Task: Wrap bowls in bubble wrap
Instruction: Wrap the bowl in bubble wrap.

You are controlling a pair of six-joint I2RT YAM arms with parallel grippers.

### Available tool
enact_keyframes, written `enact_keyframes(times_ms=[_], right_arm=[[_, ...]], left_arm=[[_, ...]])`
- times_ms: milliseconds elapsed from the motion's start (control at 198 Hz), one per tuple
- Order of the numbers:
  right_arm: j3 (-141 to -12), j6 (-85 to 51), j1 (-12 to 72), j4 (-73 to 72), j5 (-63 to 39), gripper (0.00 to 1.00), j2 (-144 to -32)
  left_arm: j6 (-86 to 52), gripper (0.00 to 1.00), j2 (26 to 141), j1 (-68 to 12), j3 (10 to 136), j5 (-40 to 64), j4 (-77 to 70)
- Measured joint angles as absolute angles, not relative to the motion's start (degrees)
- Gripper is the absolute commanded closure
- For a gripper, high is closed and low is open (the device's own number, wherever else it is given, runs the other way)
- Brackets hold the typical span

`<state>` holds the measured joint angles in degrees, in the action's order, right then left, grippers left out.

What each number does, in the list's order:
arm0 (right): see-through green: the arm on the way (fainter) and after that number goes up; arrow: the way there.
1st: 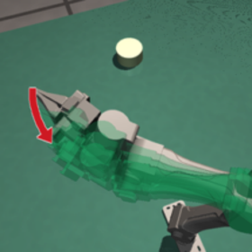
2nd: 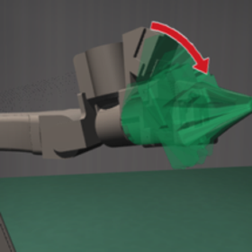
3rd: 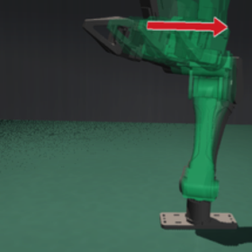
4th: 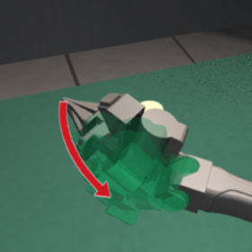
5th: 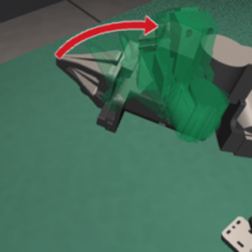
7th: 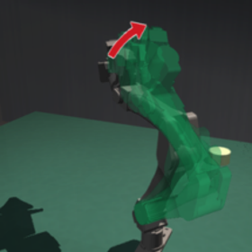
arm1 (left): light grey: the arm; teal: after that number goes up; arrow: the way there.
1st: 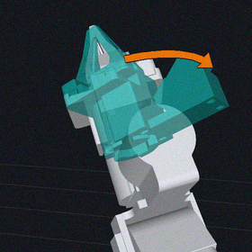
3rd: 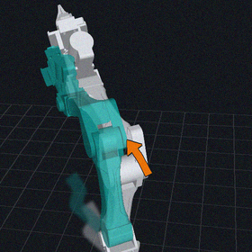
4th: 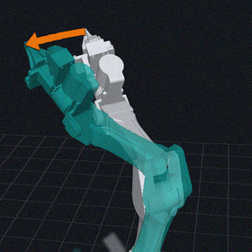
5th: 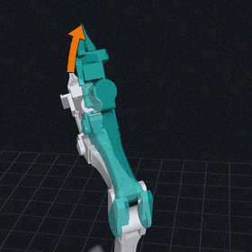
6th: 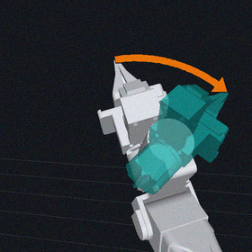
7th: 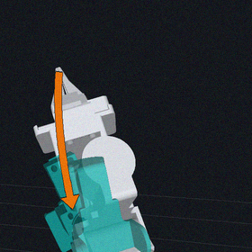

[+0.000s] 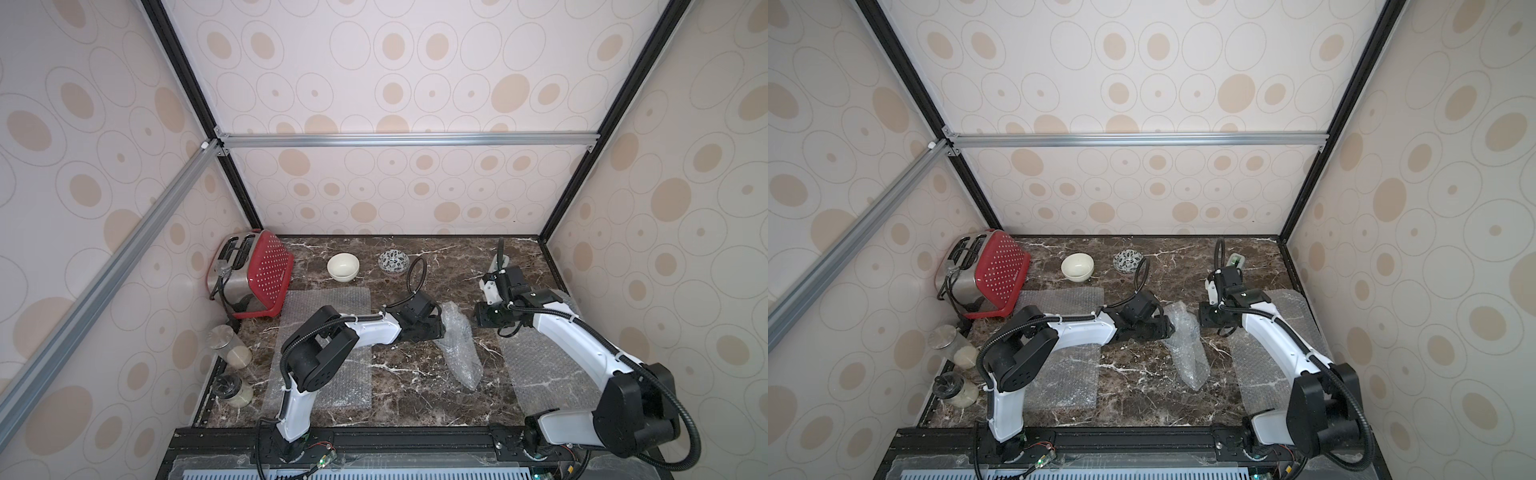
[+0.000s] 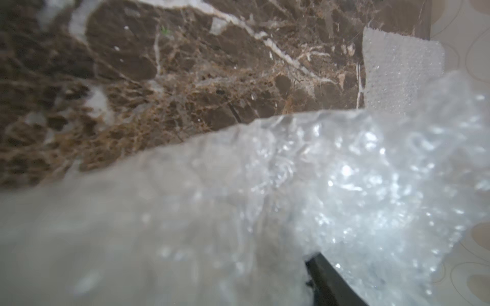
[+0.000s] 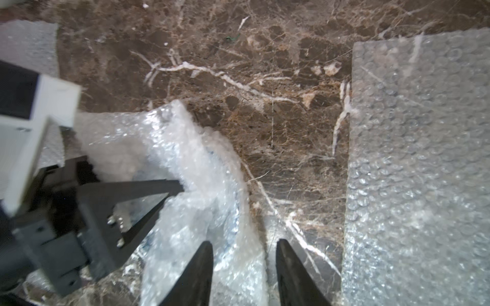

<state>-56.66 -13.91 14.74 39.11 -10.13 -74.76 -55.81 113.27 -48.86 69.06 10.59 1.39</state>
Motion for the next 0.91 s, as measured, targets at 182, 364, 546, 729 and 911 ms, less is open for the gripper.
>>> enact_keyframes(times_ms=[182,364,546,729,911], right_arm=[[-54.0,-17.4,20.1,43.1,-14.7,0.51,-63.0],[-47.8,-24.9,34.9,46.0,-12.4,0.43,-58.9],[-43.2,-33.3,45.4,51.1,-4.3,0.39,-56.5],[-39.6,-38.9,50.4,50.3,0.5,0.39,-57.8],[-36.2,-41.5,51.4,46.6,2.5,0.53,-58.9]], left_arm=[[-54.1,0.37,113.3,-48.9,70.6,8.9,4.4],[-52.5,0.37,113.3,-48.8,72.4,6.9,7.0],[-51.2,0.36,113.3,-48.7,73.3,5.8,8.6],[-51.0,0.36,113.3,-48.6,73.3,5.7,8.7],[-51.0,0.36,113.3,-48.6,73.3,5.9,8.7]])
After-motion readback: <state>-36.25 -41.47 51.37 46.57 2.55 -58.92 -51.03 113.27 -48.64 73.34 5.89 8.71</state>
